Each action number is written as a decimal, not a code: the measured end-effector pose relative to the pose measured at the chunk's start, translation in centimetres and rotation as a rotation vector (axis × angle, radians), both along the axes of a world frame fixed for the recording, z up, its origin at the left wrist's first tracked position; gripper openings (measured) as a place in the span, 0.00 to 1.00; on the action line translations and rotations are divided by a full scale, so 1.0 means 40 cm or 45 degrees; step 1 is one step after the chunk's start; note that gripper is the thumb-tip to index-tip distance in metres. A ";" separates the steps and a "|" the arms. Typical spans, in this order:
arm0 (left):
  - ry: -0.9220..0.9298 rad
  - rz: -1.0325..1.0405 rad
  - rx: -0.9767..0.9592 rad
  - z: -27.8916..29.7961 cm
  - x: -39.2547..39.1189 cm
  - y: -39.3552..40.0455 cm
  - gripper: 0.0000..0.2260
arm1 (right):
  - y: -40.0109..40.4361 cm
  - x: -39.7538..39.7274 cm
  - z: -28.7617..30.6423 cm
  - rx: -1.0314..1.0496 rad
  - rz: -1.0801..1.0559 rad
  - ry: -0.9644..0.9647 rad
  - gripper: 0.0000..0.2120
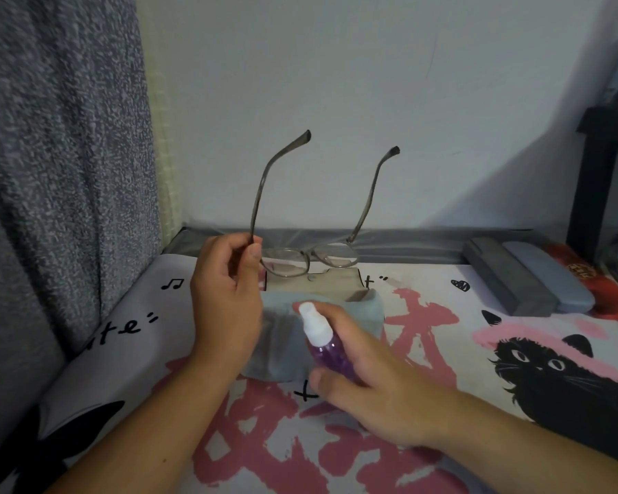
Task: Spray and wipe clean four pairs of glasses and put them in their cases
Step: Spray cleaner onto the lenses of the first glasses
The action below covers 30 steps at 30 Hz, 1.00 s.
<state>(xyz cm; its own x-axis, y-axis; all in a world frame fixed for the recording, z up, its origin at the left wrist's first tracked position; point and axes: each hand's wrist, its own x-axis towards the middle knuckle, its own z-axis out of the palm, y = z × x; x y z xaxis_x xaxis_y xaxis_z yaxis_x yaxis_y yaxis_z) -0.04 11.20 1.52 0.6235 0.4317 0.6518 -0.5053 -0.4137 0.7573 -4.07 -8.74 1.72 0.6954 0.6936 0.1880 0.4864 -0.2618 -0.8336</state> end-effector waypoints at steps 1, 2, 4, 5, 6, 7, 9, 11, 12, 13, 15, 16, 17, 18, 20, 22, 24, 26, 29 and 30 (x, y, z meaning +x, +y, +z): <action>-0.011 -0.001 0.029 0.000 0.000 0.000 0.07 | -0.002 -0.001 0.007 0.011 -0.008 0.004 0.32; -0.022 0.000 0.059 0.000 -0.001 0.000 0.06 | -0.003 0.002 0.013 0.061 -0.034 0.017 0.35; -0.045 0.004 0.117 0.003 -0.005 -0.005 0.04 | -0.012 0.016 0.029 0.277 -0.090 0.128 0.38; -0.056 0.006 0.135 0.003 -0.007 -0.008 0.04 | -0.019 0.023 0.038 0.427 -0.090 0.225 0.38; -0.060 0.004 0.141 0.003 -0.008 -0.010 0.04 | -0.026 0.029 0.047 0.597 -0.052 0.337 0.39; -0.056 -0.004 0.134 0.002 -0.008 -0.012 0.04 | -0.032 0.033 0.056 0.762 0.033 0.446 0.40; -0.044 -0.024 0.112 -0.001 -0.005 -0.014 0.04 | -0.039 0.035 0.075 0.995 0.264 0.615 0.42; -0.046 -0.025 0.109 -0.003 -0.004 -0.014 0.04 | -0.042 0.037 0.084 1.076 0.385 0.672 0.42; -0.049 -0.024 0.113 -0.002 -0.005 -0.015 0.04 | -0.044 0.037 0.086 1.060 0.368 0.651 0.43; -0.047 -0.025 0.113 -0.001 -0.006 -0.015 0.04 | -0.047 0.034 0.090 1.010 0.300 0.600 0.44; -0.039 -0.027 0.109 0.002 -0.008 -0.016 0.05 | -0.051 0.022 0.101 0.836 0.043 0.428 0.45; -0.038 -0.023 0.117 0.003 -0.009 -0.016 0.05 | -0.051 0.016 0.106 0.736 -0.112 0.339 0.45; -0.042 -0.018 0.136 0.004 -0.009 -0.018 0.05 | -0.048 0.012 0.111 0.623 -0.268 0.241 0.45; -0.053 -0.010 0.166 0.005 -0.009 -0.019 0.05 | -0.046 0.010 0.113 0.489 -0.429 0.111 0.44; -0.093 0.021 0.258 0.007 -0.012 -0.024 0.04 | -0.045 0.010 0.117 0.201 -0.685 -0.168 0.41; -0.124 0.048 0.335 0.006 -0.014 -0.028 0.03 | -0.048 0.013 0.123 0.036 -0.793 -0.287 0.39; -0.127 0.052 0.373 0.003 -0.015 -0.031 0.04 | -0.052 0.016 0.124 -0.052 -0.770 -0.332 0.39; -0.130 0.053 0.409 0.004 -0.019 -0.035 0.04 | -0.048 0.013 0.124 -0.125 -0.699 -0.323 0.40; -0.152 0.068 0.484 0.010 -0.029 -0.039 0.03 | -0.036 0.007 0.118 -0.189 -0.621 -0.336 0.38; -0.163 0.072 0.508 0.012 -0.030 -0.040 0.03 | -0.034 0.005 0.116 -0.200 -0.608 -0.350 0.37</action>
